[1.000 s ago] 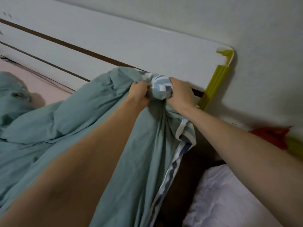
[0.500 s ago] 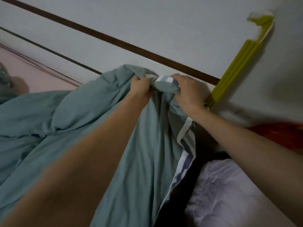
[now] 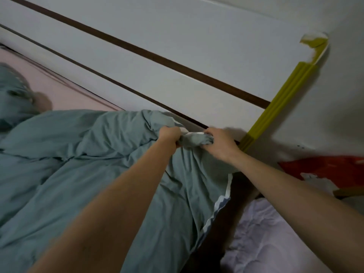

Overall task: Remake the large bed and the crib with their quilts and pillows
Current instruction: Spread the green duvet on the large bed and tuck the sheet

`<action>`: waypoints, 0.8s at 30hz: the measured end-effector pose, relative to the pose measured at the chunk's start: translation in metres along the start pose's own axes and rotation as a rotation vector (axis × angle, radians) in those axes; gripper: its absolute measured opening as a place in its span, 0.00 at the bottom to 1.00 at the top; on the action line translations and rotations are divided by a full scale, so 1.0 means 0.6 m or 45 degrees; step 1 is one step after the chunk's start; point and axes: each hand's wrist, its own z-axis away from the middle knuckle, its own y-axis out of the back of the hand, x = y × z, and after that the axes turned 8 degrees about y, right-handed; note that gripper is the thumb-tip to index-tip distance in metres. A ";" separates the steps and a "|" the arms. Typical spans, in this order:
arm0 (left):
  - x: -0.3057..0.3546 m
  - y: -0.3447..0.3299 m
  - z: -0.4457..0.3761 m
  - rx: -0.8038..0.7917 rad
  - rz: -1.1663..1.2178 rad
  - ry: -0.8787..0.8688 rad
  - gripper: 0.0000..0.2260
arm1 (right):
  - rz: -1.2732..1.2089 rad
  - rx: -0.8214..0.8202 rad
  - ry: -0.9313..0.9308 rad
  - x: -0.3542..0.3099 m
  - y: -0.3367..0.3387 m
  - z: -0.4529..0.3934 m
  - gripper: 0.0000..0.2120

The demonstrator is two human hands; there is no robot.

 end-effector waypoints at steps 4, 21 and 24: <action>0.017 0.064 0.023 0.118 0.002 -0.083 0.17 | -0.169 -0.035 0.207 -0.081 -0.017 0.025 0.02; -0.193 0.730 0.458 0.552 0.390 -0.312 0.02 | -0.216 -0.393 0.957 -0.732 -0.199 0.341 0.19; -0.307 0.839 0.524 0.644 0.325 -0.268 0.05 | -0.175 -0.573 1.057 -0.804 -0.293 0.418 0.18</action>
